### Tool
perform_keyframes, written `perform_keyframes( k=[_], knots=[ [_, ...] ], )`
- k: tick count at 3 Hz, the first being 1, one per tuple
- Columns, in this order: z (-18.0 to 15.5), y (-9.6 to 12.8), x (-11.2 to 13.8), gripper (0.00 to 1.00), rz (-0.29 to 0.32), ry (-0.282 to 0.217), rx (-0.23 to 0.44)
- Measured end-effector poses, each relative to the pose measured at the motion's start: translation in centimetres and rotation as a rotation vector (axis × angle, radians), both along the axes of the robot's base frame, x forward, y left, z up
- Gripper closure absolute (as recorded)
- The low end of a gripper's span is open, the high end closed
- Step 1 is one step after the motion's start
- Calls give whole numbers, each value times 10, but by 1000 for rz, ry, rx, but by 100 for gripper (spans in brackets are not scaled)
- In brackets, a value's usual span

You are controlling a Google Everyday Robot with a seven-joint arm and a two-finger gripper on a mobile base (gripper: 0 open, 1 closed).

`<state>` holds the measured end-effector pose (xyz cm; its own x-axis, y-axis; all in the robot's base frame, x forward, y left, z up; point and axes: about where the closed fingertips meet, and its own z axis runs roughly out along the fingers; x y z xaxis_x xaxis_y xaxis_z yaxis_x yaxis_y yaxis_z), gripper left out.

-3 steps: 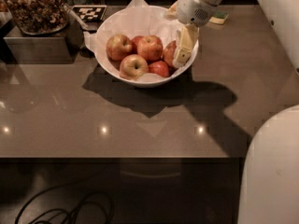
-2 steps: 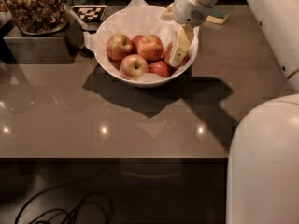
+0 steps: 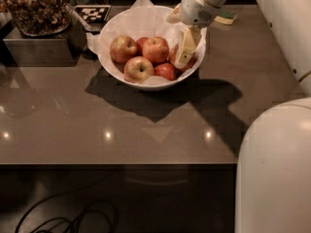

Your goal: Pick apple from white bowl

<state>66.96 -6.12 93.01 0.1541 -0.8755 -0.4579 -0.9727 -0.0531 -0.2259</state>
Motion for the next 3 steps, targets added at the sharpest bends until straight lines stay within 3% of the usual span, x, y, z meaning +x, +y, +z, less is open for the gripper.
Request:
perform_keyframes(
  k=[2,3],
  knots=[
    [-3,4,4,0,-6,-1,10],
    [-11,11,2,0,-3,30,17]
  ],
)
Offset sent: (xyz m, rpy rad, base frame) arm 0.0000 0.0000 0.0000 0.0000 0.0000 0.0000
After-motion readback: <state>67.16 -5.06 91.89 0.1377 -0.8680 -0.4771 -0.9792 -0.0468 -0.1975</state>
